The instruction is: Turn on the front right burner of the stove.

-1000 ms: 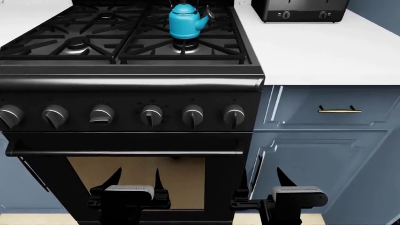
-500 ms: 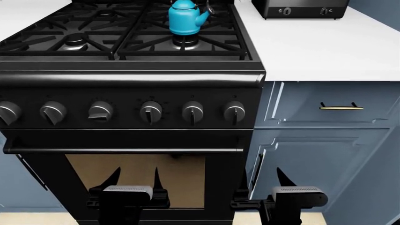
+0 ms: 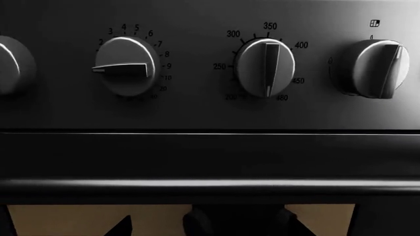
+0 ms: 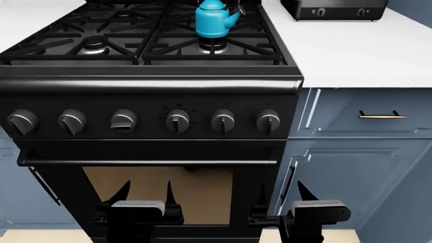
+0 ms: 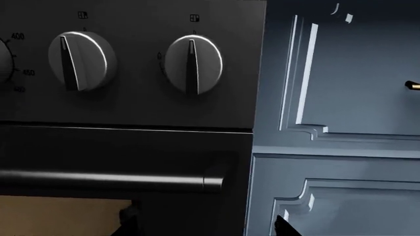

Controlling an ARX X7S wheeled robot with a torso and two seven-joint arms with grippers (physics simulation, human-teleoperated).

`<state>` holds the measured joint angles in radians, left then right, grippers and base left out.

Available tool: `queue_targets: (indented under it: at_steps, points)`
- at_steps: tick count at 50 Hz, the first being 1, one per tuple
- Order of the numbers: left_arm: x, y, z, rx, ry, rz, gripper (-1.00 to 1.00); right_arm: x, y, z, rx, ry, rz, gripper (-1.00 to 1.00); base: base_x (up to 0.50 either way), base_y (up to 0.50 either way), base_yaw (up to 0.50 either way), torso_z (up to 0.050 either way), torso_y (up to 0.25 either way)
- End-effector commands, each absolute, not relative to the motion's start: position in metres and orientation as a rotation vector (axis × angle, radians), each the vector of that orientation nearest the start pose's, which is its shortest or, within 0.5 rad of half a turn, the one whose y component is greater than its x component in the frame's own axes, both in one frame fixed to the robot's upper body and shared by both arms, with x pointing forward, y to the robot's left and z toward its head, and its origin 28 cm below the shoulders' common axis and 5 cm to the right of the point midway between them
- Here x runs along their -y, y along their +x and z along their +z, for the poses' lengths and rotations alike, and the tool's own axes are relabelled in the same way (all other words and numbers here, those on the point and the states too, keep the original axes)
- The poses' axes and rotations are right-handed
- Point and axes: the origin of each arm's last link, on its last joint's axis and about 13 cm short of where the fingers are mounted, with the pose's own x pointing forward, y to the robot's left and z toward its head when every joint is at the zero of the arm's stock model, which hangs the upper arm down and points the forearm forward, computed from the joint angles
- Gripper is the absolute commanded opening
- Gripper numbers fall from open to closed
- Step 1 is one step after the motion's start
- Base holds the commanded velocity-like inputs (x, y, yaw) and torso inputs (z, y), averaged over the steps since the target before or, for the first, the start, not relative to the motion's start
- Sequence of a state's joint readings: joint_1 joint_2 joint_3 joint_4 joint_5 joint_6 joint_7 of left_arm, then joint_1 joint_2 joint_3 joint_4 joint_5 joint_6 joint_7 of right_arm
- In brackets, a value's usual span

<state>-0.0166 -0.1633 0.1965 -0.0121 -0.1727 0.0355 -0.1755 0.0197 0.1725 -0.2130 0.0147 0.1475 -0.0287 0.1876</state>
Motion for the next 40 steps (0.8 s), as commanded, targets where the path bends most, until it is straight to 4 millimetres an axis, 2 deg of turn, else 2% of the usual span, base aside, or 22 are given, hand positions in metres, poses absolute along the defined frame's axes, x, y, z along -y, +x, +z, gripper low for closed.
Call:
queue_targets:
  at_steps: [1,10,27,40]
  points:
    - [-0.2057,0.2109,0.0127,0.006,-0.009,-0.014,1.0,0.0947,0.2105,0.0121,-0.003,-0.033,0.026,1.0,0.0,0.45,0.0,0.0,0.0]
    - [-0.2058,0.211,0.0129,0.006,-0.009,-0.014,1.0,0.0954,0.21,0.0116,0.003,-0.025,0.027,1.0,0.0,0.38,0.0,0.0,0.0]
    - [-0.2058,0.211,0.0125,0.006,-0.009,-0.013,1.0,0.0965,0.2081,0.0129,0.019,-0.011,0.027,1.0,0.02,0.0,0.0,0.0,0.0]
    - [-0.2058,0.2111,0.0125,0.006,-0.008,-0.014,1.0,0.0958,0.2077,0.014,0.021,-0.012,0.025,1.0,0.16,-0.01,0.0,0.0,0.0]
